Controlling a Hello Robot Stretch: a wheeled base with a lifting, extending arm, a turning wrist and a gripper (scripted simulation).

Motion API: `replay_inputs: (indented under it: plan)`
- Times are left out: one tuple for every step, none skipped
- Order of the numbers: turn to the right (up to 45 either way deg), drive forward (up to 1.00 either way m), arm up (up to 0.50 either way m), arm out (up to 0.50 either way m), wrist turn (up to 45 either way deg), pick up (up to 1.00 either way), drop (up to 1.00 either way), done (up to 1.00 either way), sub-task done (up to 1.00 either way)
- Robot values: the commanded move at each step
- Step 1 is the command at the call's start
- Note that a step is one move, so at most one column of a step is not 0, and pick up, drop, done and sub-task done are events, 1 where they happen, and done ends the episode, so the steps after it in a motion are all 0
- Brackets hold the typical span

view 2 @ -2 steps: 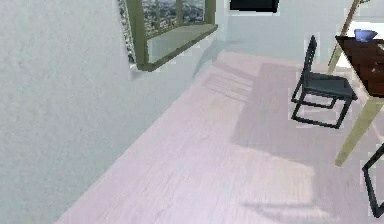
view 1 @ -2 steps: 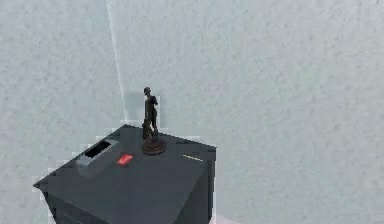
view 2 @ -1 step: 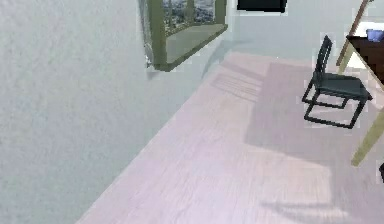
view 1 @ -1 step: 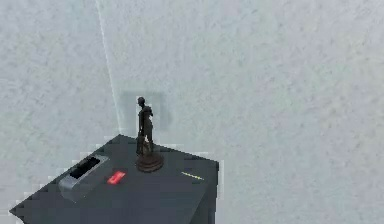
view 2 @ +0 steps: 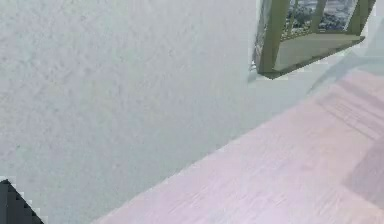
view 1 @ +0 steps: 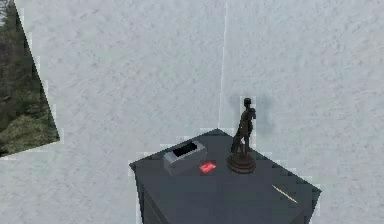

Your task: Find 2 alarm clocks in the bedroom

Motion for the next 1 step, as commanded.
replay_inputs:
  plan:
    - [0.0, 0.00, 0.00, 0.00, 0.0, 0.00, 0.00, 1.00, 0.00]
